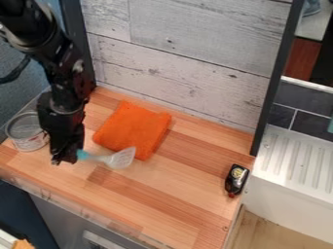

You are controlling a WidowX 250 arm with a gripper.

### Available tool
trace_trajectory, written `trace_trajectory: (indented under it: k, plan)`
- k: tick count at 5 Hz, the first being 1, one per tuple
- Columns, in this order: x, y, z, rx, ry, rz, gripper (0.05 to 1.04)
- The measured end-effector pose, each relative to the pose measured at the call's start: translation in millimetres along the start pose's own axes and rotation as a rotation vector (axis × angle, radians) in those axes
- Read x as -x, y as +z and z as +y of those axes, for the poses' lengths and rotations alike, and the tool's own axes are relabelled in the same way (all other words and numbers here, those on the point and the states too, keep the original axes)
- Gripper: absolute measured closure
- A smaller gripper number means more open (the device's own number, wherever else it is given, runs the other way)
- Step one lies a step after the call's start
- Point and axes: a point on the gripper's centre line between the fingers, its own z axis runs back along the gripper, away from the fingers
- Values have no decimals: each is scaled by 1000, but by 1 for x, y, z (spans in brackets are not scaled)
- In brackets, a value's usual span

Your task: Put the light blue spatula horizontally on the lower left side of the table near the can

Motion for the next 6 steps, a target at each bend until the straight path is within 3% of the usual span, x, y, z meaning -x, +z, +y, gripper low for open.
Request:
trace_trajectory:
  k: [1,2,3,4,5,6]
  plan:
    - [-5,-18,5,42,-110,-53,759]
    - [-7,-22,1,96,-145,-110,759]
    - [-4,-22,1,136,-177,-135,693]
    - [-2,-22,3,105,-143,-71,395]
    - [-5,-6,1,97,-95,-1,124]
    - [-9,10,-2,97,-25,70,78]
